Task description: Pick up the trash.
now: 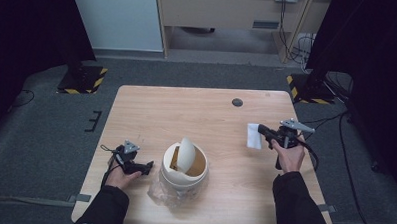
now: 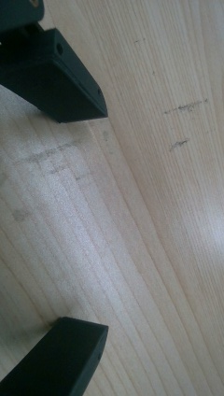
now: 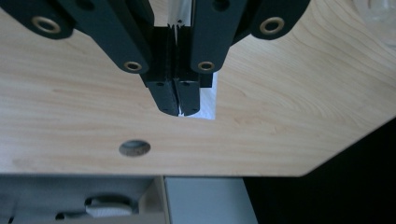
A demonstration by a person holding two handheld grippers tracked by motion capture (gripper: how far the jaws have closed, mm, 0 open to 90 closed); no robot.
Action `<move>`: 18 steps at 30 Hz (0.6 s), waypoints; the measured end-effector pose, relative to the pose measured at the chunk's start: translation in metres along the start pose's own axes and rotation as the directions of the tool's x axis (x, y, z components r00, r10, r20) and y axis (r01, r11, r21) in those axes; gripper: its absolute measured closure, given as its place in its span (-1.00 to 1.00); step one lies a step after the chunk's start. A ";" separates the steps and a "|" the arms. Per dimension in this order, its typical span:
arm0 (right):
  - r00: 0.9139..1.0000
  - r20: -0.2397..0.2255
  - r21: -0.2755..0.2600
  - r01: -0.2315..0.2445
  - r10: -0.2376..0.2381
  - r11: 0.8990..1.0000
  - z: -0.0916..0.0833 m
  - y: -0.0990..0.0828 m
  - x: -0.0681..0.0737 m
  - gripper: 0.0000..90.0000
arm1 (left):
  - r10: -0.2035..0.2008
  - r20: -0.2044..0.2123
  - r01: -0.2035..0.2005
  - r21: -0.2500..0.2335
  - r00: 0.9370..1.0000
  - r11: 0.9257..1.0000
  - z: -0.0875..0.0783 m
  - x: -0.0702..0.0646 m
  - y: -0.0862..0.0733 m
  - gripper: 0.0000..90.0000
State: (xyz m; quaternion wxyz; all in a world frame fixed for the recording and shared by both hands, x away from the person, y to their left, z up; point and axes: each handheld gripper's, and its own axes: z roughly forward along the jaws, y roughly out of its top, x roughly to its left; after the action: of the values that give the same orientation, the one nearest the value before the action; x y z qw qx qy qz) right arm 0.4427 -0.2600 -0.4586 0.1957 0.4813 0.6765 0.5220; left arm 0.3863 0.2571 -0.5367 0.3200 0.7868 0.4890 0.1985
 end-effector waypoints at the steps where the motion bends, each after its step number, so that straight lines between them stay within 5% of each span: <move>1: 1.000 -0.001 -0.015 0.001 -0.001 1.000 -0.003 0.002 0.001 0.97 | 0.000 0.000 0.000 0.000 1.000 1.000 0.000 0.000 0.000 -1.00; 18: 0.997 -0.047 -0.143 0.055 -0.062 0.988 -0.029 0.025 0.030 0.97 | 0.000 0.000 0.000 0.000 1.000 1.000 0.000 0.000 0.000 -1.00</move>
State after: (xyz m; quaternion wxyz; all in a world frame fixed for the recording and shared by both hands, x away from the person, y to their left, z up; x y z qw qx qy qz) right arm 0.4176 -0.2498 -0.4180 0.2272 0.4328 0.6563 0.5748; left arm 0.3864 0.2571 -0.5367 0.3199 0.7869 0.4889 0.1985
